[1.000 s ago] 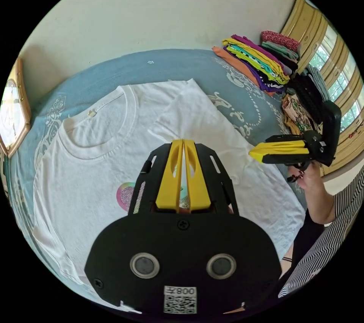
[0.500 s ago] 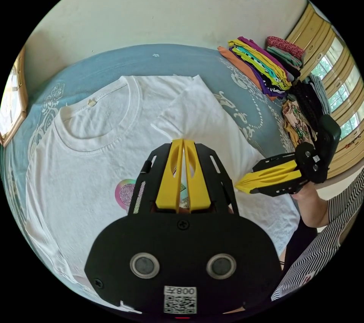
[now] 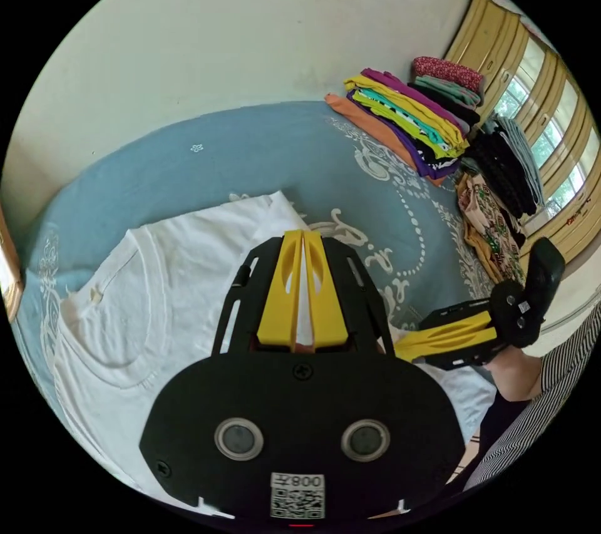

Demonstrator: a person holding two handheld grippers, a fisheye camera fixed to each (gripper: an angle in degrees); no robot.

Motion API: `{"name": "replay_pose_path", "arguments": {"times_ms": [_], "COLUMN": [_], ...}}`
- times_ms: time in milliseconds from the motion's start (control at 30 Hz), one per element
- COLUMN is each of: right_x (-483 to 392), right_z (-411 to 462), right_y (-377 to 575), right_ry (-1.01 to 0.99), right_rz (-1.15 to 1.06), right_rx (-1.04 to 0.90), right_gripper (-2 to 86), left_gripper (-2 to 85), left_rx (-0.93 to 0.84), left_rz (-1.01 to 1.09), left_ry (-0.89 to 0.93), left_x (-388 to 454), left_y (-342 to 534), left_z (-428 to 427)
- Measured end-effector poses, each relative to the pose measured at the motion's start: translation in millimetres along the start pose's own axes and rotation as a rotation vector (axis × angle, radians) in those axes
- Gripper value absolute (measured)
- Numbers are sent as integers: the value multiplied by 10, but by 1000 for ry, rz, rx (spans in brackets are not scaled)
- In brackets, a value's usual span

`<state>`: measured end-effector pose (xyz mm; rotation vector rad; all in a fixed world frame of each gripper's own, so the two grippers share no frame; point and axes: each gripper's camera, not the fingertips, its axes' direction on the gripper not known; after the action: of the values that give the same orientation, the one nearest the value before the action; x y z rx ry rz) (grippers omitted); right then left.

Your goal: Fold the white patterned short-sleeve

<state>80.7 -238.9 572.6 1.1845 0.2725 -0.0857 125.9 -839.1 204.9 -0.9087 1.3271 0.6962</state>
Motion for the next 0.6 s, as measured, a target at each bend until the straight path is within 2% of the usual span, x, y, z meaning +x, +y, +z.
{"name": "replay_pose_path", "arguments": {"times_ms": [33,300,400,500,600], "right_x": [10,-76,-161,-162,-186], "right_z": [-21,-174,-281,-209,-252], "right_y": [17,43,47,19,0], "right_ry": [-1,17,51,79,58], "right_rz": [9,15,-7,-4,16], "right_rx": [7,14,44,-27,-6], "right_gripper": [0,0,0,1,1], "left_gripper": [1,1,1,1,1], "left_rx": [-55,-45,-25,-36,-165], "left_rz": [-9,9,25,65,116], "left_ry": [-22,-18,49,155,112], "left_x": [-1,23,81,226,385], "left_y": [-67,16,272,646,980], "left_z": [170,299,200,158,432]}}
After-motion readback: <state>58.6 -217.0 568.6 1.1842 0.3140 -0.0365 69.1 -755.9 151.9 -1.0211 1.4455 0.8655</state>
